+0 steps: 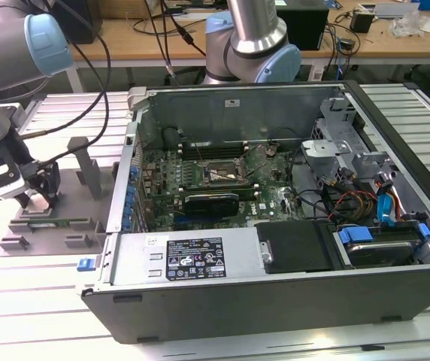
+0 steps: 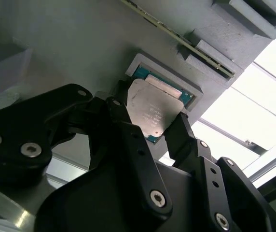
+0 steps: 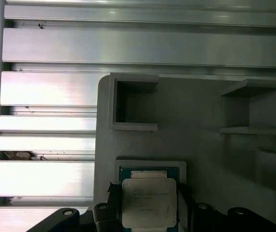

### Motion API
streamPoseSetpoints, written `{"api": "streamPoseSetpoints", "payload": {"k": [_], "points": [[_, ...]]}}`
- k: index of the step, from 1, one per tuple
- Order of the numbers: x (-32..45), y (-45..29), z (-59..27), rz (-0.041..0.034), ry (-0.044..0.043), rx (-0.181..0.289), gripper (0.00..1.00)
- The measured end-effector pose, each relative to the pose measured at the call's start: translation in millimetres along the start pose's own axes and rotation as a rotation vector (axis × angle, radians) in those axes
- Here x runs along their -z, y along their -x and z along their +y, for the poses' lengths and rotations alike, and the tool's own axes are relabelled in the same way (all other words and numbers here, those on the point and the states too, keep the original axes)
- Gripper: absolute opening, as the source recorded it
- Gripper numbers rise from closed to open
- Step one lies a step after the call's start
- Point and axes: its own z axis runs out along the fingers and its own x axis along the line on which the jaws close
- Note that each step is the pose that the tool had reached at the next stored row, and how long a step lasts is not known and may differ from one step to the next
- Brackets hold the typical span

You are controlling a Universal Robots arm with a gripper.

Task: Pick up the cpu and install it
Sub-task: 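Pick up the cpu and move it towards the insertion slot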

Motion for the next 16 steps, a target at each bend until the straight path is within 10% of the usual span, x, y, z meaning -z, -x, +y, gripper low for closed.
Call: {"api": "streamPoseSetpoints", "payload": {"k": [16], "points": [[12.9,0.7,0.6,-0.0002,0.0002,0.0,0.55]]}}
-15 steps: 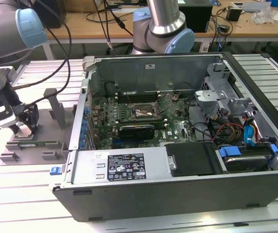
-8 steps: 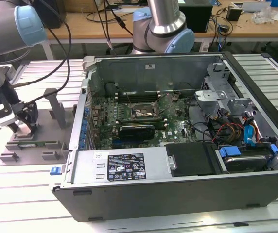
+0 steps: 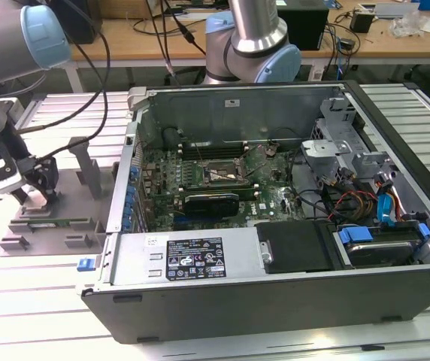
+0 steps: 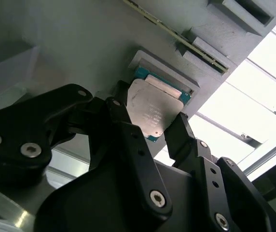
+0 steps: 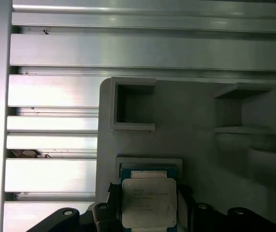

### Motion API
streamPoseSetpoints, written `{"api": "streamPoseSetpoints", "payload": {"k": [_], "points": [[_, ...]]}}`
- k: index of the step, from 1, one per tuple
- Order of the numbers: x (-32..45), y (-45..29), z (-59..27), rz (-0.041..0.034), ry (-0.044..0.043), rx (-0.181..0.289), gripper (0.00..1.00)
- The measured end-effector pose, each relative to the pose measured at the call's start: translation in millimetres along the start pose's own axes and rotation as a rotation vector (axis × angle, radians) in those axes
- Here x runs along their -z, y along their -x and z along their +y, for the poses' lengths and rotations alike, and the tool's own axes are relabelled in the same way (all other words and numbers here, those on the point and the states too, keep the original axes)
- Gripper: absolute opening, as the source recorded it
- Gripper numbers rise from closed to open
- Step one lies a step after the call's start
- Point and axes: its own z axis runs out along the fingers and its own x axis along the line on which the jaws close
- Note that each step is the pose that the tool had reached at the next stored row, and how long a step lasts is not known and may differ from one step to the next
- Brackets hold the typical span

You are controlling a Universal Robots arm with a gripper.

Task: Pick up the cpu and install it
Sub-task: 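Pick up the cpu and move it towards the insertion slot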

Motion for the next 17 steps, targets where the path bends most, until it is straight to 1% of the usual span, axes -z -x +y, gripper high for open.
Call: {"api": "streamPoseSetpoints", "payload": {"k": [4,11,13,17], "points": [[7.6,0.3,0.4,0.0,0.0,0.0,0.55],[17.2,0.6,1.1,-0.0001,0.0,0.0,0.55],[21.2,0.7,1.3,-0.0001,0.0,0.0,0.55],[25.7,0.8,1.5,-0.0001,0.0,0.0,0.55]]}}
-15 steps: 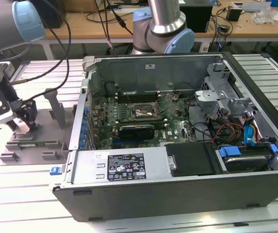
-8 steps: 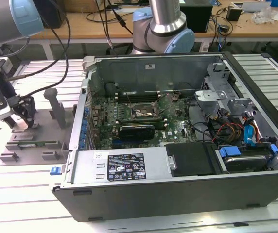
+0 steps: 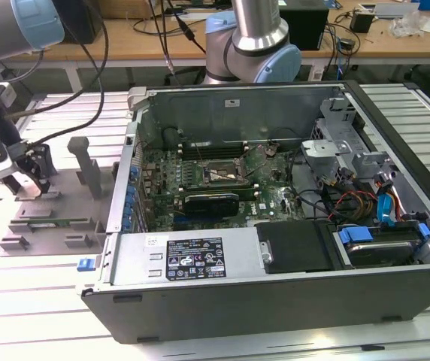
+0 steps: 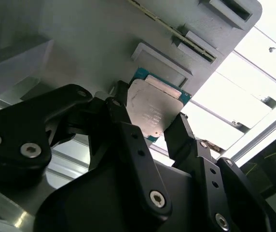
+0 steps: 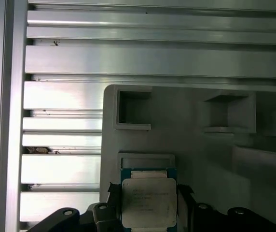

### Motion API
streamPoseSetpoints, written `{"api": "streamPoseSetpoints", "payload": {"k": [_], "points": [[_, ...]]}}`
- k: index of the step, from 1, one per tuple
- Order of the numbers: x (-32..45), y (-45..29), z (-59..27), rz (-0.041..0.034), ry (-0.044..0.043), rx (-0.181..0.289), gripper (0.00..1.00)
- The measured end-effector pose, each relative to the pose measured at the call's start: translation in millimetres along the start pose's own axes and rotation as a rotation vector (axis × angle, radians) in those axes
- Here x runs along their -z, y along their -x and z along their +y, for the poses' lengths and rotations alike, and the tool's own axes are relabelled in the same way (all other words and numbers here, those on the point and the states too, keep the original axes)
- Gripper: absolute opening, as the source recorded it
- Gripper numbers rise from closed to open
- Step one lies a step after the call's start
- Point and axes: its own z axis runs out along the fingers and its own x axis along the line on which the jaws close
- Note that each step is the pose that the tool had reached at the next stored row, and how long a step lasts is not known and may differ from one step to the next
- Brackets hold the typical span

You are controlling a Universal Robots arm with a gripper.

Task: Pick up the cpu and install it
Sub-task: 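Pick up the cpu and move it towards the insertion slot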

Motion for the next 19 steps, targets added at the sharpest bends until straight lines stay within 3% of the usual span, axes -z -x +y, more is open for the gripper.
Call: {"api": "streamPoseSetpoints", "payload": {"k": [19], "points": [[25.3,0.8,2.0,0.0,0.0,0.0,0.55]]}}
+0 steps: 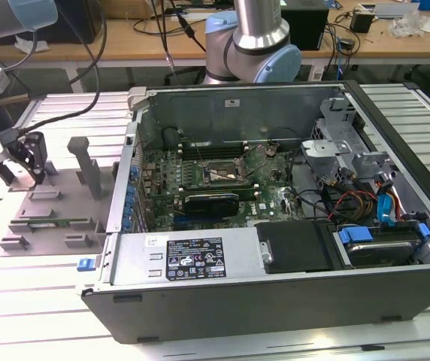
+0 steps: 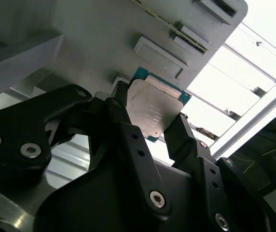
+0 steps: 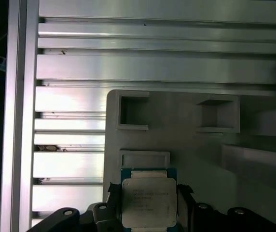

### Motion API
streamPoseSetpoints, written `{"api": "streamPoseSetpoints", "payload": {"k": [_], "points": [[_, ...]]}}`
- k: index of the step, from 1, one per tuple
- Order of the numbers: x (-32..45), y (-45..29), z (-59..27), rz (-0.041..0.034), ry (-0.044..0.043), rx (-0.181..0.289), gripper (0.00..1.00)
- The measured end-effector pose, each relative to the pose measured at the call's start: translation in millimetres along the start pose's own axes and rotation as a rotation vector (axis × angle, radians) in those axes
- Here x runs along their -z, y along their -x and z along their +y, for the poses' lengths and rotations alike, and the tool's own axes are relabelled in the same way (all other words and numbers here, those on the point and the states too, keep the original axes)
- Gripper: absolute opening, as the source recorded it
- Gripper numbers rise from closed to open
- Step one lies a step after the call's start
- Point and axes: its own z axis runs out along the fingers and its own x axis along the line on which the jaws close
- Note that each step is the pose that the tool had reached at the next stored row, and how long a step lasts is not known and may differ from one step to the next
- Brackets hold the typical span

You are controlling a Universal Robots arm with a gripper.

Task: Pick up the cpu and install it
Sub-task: 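Pick up the cpu and move it towards the insertion slot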

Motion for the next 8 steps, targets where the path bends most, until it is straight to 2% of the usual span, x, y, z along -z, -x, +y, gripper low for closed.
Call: {"api": "streamPoseSetpoints", "payload": {"k": [8], "points": [[11.5,0.4,0.9,0.0,0.0,0.0,0.55]]}}
